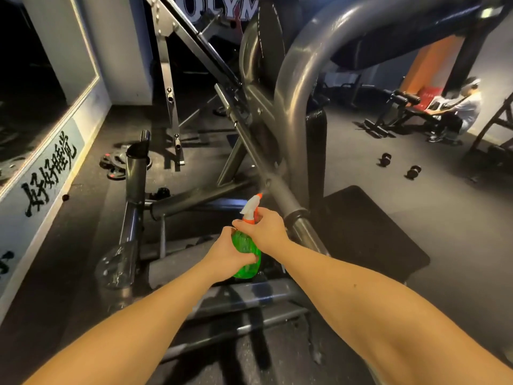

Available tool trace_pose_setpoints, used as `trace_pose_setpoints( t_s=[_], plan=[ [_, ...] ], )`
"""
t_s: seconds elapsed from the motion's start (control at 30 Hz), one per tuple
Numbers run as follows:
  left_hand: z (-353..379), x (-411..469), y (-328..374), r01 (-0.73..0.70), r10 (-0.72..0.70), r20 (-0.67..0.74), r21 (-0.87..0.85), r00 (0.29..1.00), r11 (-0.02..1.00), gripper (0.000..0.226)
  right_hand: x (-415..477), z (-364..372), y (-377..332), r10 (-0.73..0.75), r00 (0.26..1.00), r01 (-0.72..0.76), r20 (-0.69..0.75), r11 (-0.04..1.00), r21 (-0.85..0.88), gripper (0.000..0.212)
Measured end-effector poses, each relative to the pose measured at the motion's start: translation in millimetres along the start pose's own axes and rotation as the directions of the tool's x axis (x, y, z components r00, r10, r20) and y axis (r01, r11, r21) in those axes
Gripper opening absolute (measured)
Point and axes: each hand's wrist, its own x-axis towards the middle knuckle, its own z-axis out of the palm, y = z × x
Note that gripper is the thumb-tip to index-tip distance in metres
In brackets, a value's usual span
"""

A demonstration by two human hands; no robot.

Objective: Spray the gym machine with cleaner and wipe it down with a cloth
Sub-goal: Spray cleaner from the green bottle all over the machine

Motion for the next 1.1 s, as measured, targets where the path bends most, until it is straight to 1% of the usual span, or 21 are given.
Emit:
trace_pose_setpoints(
  t_s=[0.17,0.3,0.37,0.47,0.6,0.7,0.8,1.0,1.1],
  plan=[
    [7,-5,-25,0.049,-0.049,0.007,0.009,0.999,0.999,0.07,-12,22,18,0.064,0.997,-0.067,0.048,0.996,0.059,0.032],
    [13,-11,-44,0.061,-0.061,0.019,0.029,0.998,0.998,0.067,-28,36,29,0.097,0.995,-0.097,-0.005,0.994,0.051,0.029],
    [14,-13,-50,0.053,-0.054,0.039,0.017,0.998,0.998,0.069,-37,46,36,0.124,0.992,-0.121,-0.032,0.989,0.087,0.031],
    [14,-16,-60,0.066,-0.068,0.079,0.023,0.995,0.998,0.081,-42,57,44,0.139,0.99,-0.136,-0.025,0.987,0.087,0.035],
    [14,-16,-78,0.106,-0.108,0.053,0.027,0.993,0.994,0.081,-34,64,52,0.123,0.992,-0.124,0.043,0.991,0.042,0.029],
    [18,-14,-94,0.147,-0.148,0.026,0.011,0.989,0.989,0.08,-29,74,60,0.121,0.985,-0.124,0.124,0.992,0.017,0.029],
    [24,-13,-112,0.202,-0.202,-0.001,-0.013,0.979,0.979,0.075,-24,89,73,0.123,0.973,-0.126,0.196,0.992,0.004,0.031],
    [43,3,-150,0.275,-0.275,-0.034,-0.025,0.961,0.961,0.063,-12,112,104,0.169,0.948,-0.165,0.27,0.986,-0.036,0.031],
    [53,12,-168,0.289,-0.29,-0.059,-0.031,0.955,0.957,0.062,-8,123,120,0.181,0.945,-0.181,0.271,0.983,-0.023,0.032]
  ],
)
